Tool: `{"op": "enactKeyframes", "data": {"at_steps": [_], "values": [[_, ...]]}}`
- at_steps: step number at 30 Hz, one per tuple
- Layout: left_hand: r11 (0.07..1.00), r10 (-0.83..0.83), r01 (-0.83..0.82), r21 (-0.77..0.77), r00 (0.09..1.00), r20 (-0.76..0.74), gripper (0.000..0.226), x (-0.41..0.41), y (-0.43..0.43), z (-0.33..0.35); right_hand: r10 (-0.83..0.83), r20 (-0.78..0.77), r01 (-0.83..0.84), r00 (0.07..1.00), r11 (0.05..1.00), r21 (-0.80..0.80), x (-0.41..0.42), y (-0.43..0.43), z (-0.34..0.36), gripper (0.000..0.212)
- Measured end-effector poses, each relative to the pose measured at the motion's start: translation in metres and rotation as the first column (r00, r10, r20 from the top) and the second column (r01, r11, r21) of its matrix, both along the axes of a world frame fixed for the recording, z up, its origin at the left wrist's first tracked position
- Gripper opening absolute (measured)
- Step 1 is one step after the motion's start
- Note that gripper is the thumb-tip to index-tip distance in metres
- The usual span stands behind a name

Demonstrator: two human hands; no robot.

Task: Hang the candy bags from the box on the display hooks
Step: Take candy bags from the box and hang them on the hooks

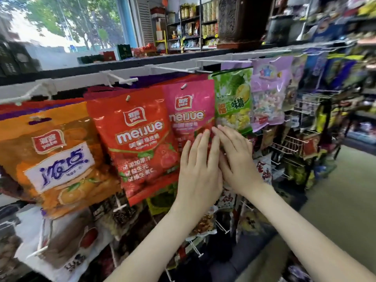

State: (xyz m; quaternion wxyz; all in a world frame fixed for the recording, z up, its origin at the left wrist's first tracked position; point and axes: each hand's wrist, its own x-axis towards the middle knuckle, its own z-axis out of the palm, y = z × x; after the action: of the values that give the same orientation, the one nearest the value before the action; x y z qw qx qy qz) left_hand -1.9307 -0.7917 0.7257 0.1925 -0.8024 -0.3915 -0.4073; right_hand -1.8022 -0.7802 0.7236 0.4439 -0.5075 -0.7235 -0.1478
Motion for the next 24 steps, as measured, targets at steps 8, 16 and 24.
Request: {"op": "enactKeyframes", "data": {"at_steps": [8,16,24], "values": [[0.916,-0.284,0.218,-0.337,0.945,-0.160,0.051,0.142,0.000,-0.059,-0.270,-0.074,0.247,0.960,0.940,-0.234,0.152,-0.052,-0.062,0.049],[0.657,-0.484,0.194,-0.728,0.850,-0.210,0.055,0.329,-0.027,-0.168,-0.573,-0.141,0.370,0.808,0.677,-0.636,0.347,-0.120,-0.183,0.052],[0.403,-0.563,-0.036,-0.914,0.778,-0.279,0.053,0.426,-0.055,-0.342,-0.741,-0.024,0.252,0.672,0.259,-0.933,0.448,-0.185,-0.375,0.054]]}}
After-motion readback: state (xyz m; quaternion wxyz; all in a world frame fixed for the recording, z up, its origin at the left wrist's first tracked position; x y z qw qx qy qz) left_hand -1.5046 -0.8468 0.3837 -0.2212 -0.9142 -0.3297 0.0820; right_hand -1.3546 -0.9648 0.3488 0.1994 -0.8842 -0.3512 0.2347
